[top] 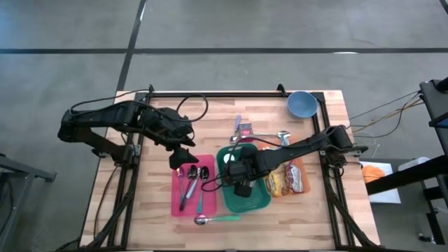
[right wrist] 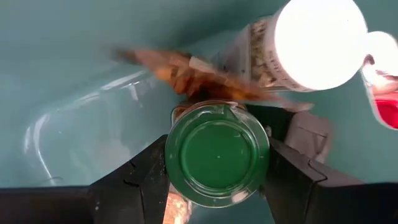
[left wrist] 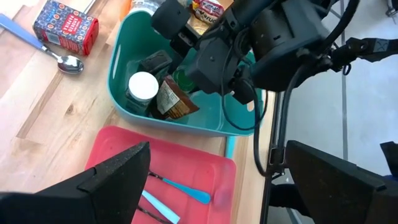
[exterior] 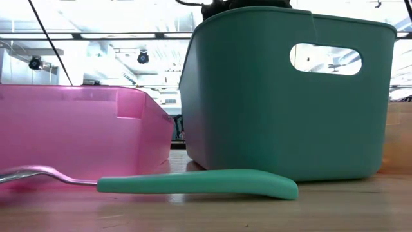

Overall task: Pick & Place Food Item
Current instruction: Put the green seasoning bottle into the green bin

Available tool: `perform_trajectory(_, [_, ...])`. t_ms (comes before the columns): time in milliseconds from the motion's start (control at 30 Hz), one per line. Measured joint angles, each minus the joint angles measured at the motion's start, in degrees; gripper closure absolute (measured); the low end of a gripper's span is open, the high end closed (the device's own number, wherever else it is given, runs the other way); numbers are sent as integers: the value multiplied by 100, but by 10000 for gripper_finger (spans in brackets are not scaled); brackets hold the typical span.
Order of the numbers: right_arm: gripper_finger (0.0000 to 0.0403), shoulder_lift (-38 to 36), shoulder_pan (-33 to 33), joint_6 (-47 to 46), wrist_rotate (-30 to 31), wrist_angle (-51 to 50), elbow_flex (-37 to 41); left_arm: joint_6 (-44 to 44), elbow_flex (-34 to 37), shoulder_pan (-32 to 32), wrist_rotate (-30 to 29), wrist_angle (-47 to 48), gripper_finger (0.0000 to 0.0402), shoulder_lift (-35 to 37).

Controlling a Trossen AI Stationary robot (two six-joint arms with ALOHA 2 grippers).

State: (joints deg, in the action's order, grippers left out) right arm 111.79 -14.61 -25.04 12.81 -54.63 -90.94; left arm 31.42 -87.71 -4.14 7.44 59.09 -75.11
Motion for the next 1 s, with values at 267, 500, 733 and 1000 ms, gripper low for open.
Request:
perform_trajectory(267, [206,121,0,2,-131,24,-11,0,-1,-2,0,58,29,0])
perform_trajectory(500, [118,115,0,0,-210,-4,11,-1,0,-2,0,99,29,0])
perform_trajectory(733, [68,104,-3,-1,-281,-6,6,-2,0,-2,0,101,29,0])
perform_trajectory(1000, [57,104,-13,0,-285,-187,-267,-98,1,-2,2,109,29,0])
